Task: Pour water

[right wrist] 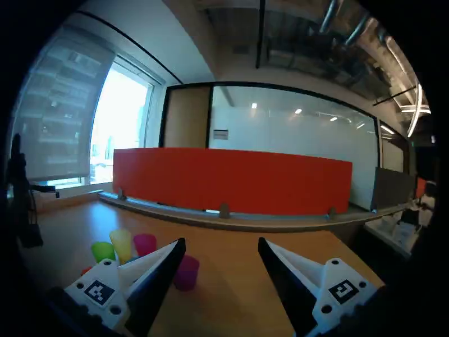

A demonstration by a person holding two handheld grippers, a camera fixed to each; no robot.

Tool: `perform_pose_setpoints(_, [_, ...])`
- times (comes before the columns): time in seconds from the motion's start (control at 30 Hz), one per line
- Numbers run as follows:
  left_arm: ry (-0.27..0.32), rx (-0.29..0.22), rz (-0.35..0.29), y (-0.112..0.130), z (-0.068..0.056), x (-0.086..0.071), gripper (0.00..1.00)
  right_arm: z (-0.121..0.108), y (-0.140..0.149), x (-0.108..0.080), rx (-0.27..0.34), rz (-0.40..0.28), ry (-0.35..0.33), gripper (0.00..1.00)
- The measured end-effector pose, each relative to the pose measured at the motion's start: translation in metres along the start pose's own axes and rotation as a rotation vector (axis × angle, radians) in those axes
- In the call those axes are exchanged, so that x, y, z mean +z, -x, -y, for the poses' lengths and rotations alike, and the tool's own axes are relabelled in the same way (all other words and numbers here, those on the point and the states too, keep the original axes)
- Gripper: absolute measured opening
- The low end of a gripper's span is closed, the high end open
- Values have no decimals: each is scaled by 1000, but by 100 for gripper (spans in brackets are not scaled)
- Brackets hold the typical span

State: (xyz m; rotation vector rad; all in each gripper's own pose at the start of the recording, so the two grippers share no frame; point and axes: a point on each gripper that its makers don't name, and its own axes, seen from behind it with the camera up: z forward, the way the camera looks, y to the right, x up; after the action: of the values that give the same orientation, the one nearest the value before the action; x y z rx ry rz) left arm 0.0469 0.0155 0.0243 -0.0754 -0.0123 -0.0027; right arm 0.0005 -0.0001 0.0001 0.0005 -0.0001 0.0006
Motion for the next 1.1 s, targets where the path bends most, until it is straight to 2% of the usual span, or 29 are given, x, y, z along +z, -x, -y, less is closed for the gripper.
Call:
perform_pose_setpoints(0.4, [93,-6,11,-58,-8,19,98,7,-51,13,62,18,-74,100])
perform_pose_setpoints(0.7, [188,-19,-3,-91,-25,25,98,20,-72,21,50,3,-160,100])
perform_pose_setpoints(1.0, [331,-19,-4,-102,-46,25,99,54,-78,26,79,31,-336,100])
perform_pose_setpoints(1.1, [371,-24,4,-102,-51,26,98,69,-78,26,63,46,-408,100])
